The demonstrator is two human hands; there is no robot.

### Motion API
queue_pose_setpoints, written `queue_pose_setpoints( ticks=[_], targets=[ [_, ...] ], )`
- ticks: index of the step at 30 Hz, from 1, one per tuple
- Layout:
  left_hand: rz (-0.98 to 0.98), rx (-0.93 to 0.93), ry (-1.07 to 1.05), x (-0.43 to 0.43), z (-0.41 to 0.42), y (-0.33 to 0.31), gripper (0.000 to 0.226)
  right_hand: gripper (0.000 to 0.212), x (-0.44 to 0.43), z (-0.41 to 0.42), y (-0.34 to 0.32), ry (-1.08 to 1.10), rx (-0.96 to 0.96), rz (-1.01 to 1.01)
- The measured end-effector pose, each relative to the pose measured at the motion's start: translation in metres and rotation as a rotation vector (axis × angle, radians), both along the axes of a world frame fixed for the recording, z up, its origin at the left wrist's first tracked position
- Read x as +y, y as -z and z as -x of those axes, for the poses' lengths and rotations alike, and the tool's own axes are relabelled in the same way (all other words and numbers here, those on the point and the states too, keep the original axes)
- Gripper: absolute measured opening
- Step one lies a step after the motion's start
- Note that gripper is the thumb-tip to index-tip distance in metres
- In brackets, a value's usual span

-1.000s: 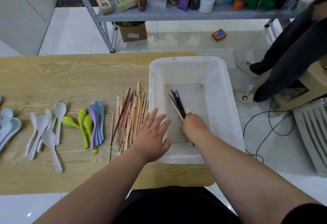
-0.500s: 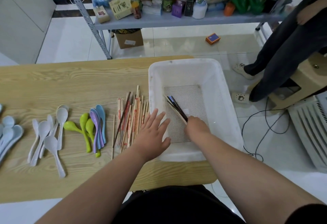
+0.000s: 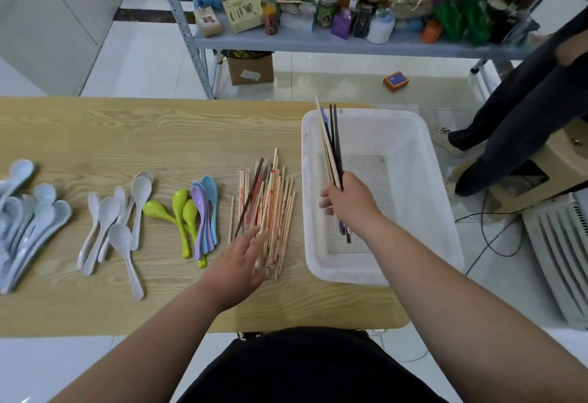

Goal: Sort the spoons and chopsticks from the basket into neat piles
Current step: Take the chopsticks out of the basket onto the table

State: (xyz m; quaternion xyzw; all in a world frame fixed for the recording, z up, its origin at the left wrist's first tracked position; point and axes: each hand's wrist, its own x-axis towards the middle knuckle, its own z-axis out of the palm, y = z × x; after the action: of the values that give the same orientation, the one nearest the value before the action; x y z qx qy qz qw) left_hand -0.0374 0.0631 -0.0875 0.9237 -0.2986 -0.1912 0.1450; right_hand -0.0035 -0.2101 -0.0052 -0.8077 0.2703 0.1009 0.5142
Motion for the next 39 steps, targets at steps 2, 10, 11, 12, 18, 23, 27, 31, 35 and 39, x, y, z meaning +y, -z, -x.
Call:
queue_pose_setpoints(
  ticks=[2, 10, 11, 12, 18, 23, 27, 31, 35, 39],
  targets=[
    [-0.032, 0.018, 0.005, 0.026, 0.004, 0.010, 0.072, 0.011, 0.037, -0.014, -0.013, -0.041, -0.038, -0.094],
    [-0.147, 0.087, 0.144, 0.082, 0.015, 0.032, 0.072, 0.034, 0.144, -0.023, 0.046, -0.253, 0.273, 0.128],
    [-0.159, 0.101, 0.169, 0.085, 0.015, 0.035, 0.071, 0.035, 0.147, -0.020, 0.054, -0.248, 0.308, 0.204],
    [-0.170, 0.106, 0.191, 0.087, 0.015, 0.035, 0.071, 0.033, 0.150, -0.019, 0.058, -0.227, 0.330, 0.251],
    [-0.073, 0.082, 0.208, 0.089, 0.004, 0.031, 0.071, 0.041, 0.160, -0.016, 0.078, -0.139, 0.354, 0.390],
    [0.019, 0.055, 0.147, 0.086, -0.006, 0.032, 0.067, 0.058, 0.165, -0.010, 0.083, -0.204, 0.301, 0.507],
    [0.066, 0.099, 0.069, 0.080, -0.016, 0.039, 0.070, 0.067, 0.163, -0.003, 0.084, -0.255, 0.303, 0.455],
    [0.027, 0.128, 0.052, 0.071, -0.023, 0.038, 0.078, 0.069, 0.162, 0.000, 0.083, -0.290, 0.401, 0.408],
    [-0.012, 0.138, 0.079, 0.064, -0.026, 0.034, 0.080, 0.075, 0.159, 0.004, 0.081, -0.332, 0.414, 0.423],
    [-0.029, 0.162, 0.093, 0.064, -0.028, 0.037, 0.079, 0.078, 0.153, 0.011, 0.078, -0.420, 0.387, 0.447]
  ],
)
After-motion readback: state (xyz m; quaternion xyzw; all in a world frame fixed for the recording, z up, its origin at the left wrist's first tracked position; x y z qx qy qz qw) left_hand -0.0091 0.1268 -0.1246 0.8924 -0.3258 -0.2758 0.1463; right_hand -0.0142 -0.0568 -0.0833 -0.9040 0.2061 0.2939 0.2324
